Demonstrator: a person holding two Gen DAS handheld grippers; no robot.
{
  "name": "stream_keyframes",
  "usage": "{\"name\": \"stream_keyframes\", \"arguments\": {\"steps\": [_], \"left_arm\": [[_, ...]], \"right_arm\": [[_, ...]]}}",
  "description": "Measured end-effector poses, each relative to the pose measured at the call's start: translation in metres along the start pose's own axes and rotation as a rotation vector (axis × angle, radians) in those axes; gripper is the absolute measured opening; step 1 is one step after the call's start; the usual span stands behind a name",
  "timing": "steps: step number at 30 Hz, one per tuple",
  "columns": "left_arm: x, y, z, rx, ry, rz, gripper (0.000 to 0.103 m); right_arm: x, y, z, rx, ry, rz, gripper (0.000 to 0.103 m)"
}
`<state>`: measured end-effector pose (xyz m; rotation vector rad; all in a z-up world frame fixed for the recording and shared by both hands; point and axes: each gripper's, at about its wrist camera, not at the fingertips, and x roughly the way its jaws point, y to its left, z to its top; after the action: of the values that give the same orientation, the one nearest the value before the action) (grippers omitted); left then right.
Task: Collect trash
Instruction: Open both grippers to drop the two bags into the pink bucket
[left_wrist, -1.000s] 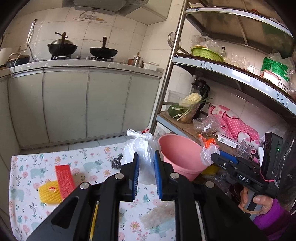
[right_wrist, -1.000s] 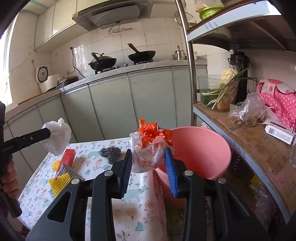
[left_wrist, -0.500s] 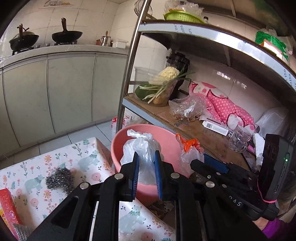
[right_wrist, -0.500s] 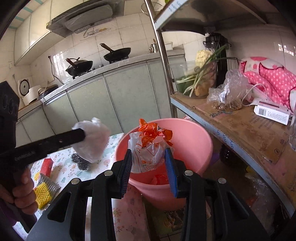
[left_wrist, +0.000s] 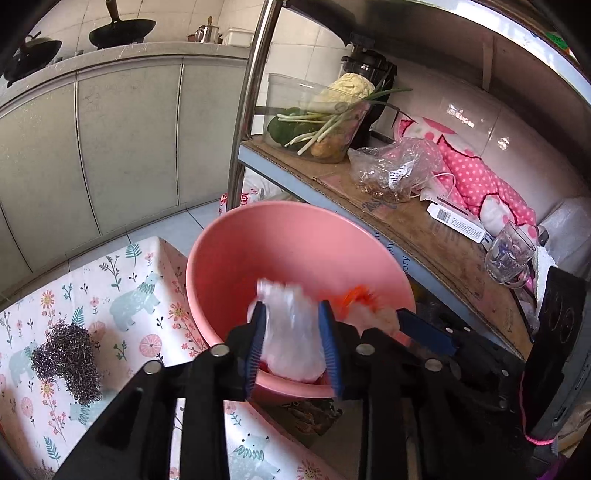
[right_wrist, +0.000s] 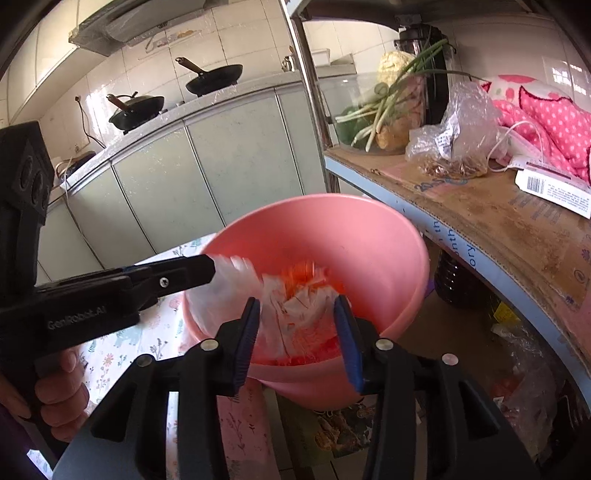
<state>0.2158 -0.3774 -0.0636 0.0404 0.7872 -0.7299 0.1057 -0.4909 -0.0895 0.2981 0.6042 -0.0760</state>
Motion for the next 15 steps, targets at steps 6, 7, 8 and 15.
{"name": "stream_keyframes", "arguments": {"steps": [6,7,8,15], "left_arm": [[-0.010,0.001,0.002,0.000,-0.008,-0.012,0.035],[-0.014,0.000,0.003,0.004,-0.016,-0.014,0.035],[-0.019,0.000,0.004,0.006,-0.024,-0.016,0.035],[-0.058,-0.001,0.005,0.009,-0.092,-0.022,0.035]], "right_arm": [[-0.003,-0.002,0.000,0.016,0.008,0.000,0.048],[-0.005,-0.001,0.000,0.013,0.004,0.000,0.048],[-0.007,0.001,0.001,0.009,0.000,0.002,0.048],[-0.030,0.019,0.001,-0.024,-0.025,0.026,0.048]]}}
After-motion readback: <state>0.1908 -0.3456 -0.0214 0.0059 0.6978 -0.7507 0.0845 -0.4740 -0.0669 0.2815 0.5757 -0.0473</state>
